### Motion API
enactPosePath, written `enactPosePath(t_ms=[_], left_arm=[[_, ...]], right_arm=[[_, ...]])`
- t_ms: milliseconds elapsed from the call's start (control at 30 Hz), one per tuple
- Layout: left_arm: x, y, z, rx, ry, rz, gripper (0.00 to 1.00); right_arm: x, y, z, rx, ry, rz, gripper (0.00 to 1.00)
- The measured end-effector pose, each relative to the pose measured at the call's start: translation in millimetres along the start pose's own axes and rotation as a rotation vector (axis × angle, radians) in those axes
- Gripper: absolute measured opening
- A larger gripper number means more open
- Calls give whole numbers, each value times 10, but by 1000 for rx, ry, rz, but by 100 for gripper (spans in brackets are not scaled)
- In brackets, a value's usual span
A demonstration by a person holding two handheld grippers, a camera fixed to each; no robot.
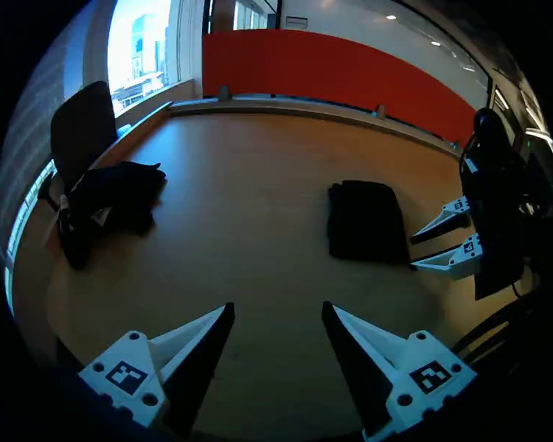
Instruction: Fold towel
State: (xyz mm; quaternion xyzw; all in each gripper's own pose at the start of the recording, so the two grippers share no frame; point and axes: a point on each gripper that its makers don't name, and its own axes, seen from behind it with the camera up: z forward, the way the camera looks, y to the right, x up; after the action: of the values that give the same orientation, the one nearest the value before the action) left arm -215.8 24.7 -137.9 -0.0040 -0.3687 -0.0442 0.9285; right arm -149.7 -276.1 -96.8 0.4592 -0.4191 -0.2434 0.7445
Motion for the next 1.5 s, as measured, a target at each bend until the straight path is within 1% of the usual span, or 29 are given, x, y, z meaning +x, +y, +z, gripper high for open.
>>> enactPosePath(t_ms=[67,167,233,400,667,800,967,1067,1467,1500], left_arm=[[-8,-1,-2,0,-1,-1,88],[-13,-3,-7,1,-1,-1,88],[-14,-5,-9,1,-1,-2,88],[-20,-2,-15,0,0,-4,88],[-31,17,-21,-3,-1,-2,88],[-36,17,-28,-2,0,-3,88],[-46,11,-33,-1,-1,-5,88],[-46,13,-31,-2,-1,-4,88],[-36,24,-25,-3,-1,-2,88],[-37,25,-24,-3,-1,-2,88]], right_arm=[[-28,-1,12,-8,-5,8,65],[-58,-8,27,-14,-10,19,57],[-67,-21,34,-14,-11,27,55],[-81,-58,49,-14,-11,46,54],[-92,-58,112,-39,-14,75,53],[-89,-35,141,-54,-13,96,45],[-83,-20,140,-62,-6,109,28],[-74,-12,134,-65,-1,116,20],[-59,45,95,-82,9,124,5],[-56,48,90,-82,11,125,5]])
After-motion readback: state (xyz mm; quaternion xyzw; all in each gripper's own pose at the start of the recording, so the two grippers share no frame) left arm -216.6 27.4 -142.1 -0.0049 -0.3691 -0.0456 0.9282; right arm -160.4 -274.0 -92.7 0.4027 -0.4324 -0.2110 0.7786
